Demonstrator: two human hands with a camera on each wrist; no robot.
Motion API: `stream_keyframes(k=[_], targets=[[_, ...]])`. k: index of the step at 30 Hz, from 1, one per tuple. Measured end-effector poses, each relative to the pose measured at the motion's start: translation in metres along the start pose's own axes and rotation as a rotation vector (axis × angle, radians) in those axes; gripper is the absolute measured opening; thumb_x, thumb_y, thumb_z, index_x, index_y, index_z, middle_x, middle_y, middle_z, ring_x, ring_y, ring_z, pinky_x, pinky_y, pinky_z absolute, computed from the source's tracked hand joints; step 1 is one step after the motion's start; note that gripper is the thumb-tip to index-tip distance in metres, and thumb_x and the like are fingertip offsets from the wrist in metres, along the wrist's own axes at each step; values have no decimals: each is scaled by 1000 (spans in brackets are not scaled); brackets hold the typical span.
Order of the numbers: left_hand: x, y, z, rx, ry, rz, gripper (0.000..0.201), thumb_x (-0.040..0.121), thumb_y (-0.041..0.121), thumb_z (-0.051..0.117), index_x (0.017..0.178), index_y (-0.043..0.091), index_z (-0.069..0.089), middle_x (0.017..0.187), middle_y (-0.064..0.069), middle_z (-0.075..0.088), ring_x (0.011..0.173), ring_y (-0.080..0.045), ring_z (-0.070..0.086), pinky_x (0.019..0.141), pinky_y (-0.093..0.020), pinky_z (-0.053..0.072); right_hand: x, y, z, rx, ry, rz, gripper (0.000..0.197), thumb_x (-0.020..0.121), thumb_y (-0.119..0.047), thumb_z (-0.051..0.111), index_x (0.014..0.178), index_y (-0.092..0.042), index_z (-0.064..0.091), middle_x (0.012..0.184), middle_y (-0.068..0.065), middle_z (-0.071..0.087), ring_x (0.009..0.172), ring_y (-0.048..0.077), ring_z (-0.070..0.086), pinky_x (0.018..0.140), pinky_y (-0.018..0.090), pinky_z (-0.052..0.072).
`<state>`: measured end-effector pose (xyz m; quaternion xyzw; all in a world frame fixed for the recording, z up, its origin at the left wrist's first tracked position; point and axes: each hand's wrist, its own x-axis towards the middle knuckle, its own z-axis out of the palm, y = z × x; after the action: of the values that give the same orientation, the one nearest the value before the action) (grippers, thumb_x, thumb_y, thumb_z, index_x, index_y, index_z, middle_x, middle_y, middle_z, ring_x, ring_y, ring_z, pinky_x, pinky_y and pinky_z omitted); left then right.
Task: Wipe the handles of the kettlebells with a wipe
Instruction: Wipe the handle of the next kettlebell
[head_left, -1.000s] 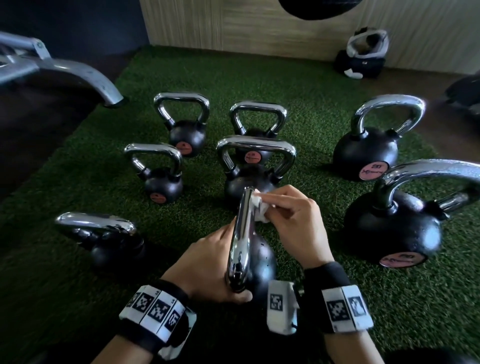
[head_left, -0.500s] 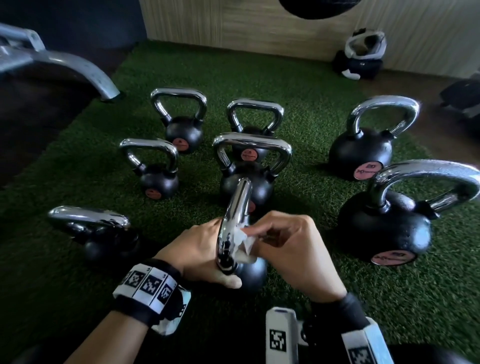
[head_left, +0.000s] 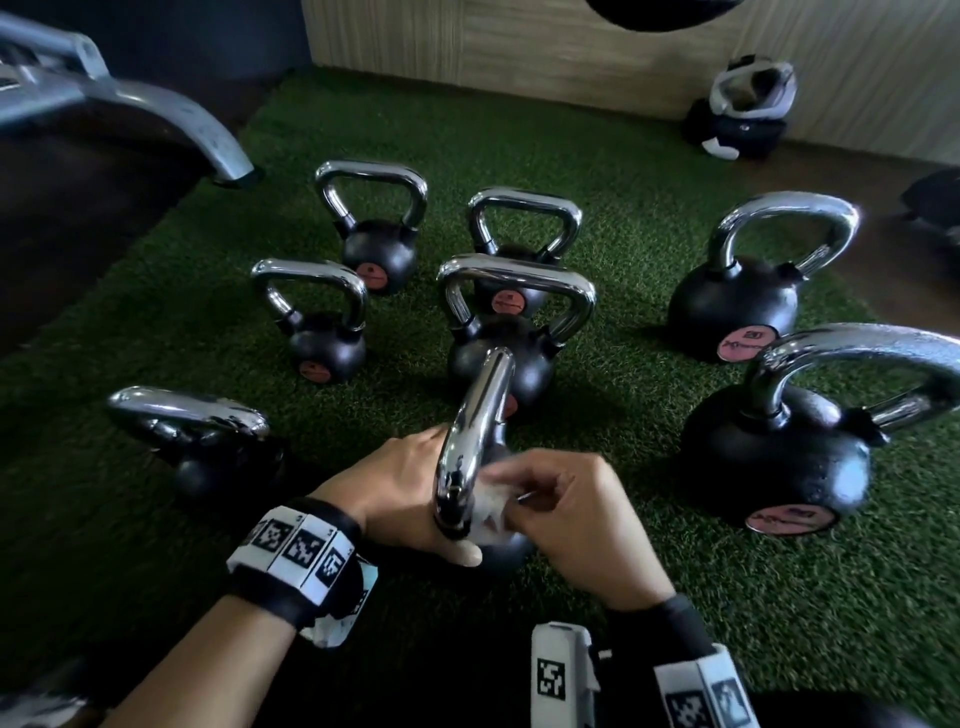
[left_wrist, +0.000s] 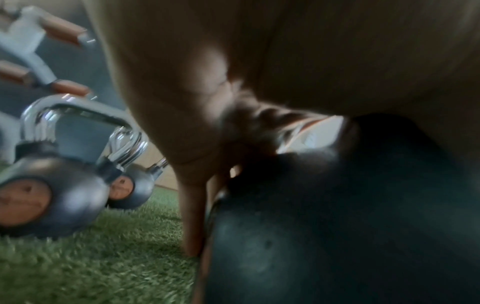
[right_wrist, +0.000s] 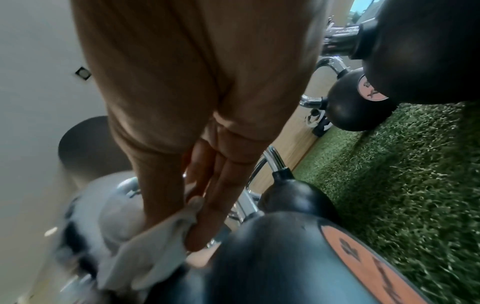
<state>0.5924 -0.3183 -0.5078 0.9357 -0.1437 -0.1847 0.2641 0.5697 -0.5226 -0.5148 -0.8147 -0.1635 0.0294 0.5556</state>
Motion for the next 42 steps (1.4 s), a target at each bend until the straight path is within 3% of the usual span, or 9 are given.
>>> stream_keyframes(k=[2, 6, 9, 17, 22, 26, 31, 37, 42], targets=[[-7, 2, 4, 42, 19, 80, 86, 63, 45, 97, 136, 31, 55, 127, 18, 49, 121, -1, 52, 104, -18, 44, 8, -1, -9, 18, -14, 15, 40, 79, 2, 81, 102, -30, 80, 98, -11, 81, 92, 8, 77, 84, 28, 61], [-19, -6, 18, 22, 95, 248, 89, 57, 51, 96, 132, 37, 49, 141, -3, 55, 126, -18, 56, 108, -38, 51, 21, -4, -4, -212, -195, -27, 21, 80, -5, 77, 94, -20, 82, 82, -15, 77, 78, -2, 71, 72, 19, 53], [-23, -8, 18, -68, 100, 199, 109, 57, 42, 100, 148, 23, 44, 139, 15, 47, 133, -13, 53, 112, -40, 48, 17, -11, 7, -279, -308, -77, 27, 78, 1, 73, 81, -25, 80, 62, -28, 62, 64, -9, 61, 63, 6, 40], [-22, -11, 21, -73, 73, 159, 111, 57, 42, 100, 150, 25, 41, 130, 30, 40, 133, -7, 51, 115, -34, 45, 7, -12, 4, -132, -363, -51, 52, 84, 2, 71, 67, -47, 66, 68, -26, 67, 67, -6, 63, 66, 9, 42], [-23, -13, 24, -152, 108, 177, 105, 53, 39, 102, 138, 43, 40, 133, 27, 48, 130, -9, 56, 112, -39, 48, 4, -8, 6, 124, -389, 55, 20, 88, 6, 70, 91, -12, 76, 93, 7, 80, 83, 11, 73, 77, 25, 58], [-22, -16, 27, -195, 113, 188, 103, 53, 34, 103, 126, 54, 35, 132, 29, 47, 131, -12, 56, 113, -39, 48, -2, 4, 16, 631, -329, 241, 19, 87, 14, 65, 89, -5, 69, 87, 17, 76, 69, 13, 71, 62, 19, 57], [-25, -8, 23, -110, 160, 325, 77, 53, 57, 83, 121, 36, 53, 126, 28, 49, 126, -1, 46, 110, -44, 48, 7, 9, 28, 1083, -233, 396, 23, 83, 3, 68, 105, 3, 64, 87, 19, 74, 68, 21, 74, 63, 32, 61], [-24, -11, 25, -133, 140, 283, 93, 56, 31, 101, 130, 41, 46, 125, 36, 35, 126, 0, 44, 115, -34, 45, 0, 6, 33, 1154, -226, 352, 19, 83, 15, 65, 100, 6, 62, 82, 19, 74, 65, 23, 74, 59, 32, 62], [-22, -12, 27, -162, 175, 314, 107, 50, 35, 99, 134, 46, 32, 141, 10, 49, 133, -9, 49, 112, -29, 44, 23, 7, 30, 1140, 78, 309, 19, 64, 8, 77, 80, -1, 71, 79, 22, 68, 66, 24, 72, 61, 31, 62]])
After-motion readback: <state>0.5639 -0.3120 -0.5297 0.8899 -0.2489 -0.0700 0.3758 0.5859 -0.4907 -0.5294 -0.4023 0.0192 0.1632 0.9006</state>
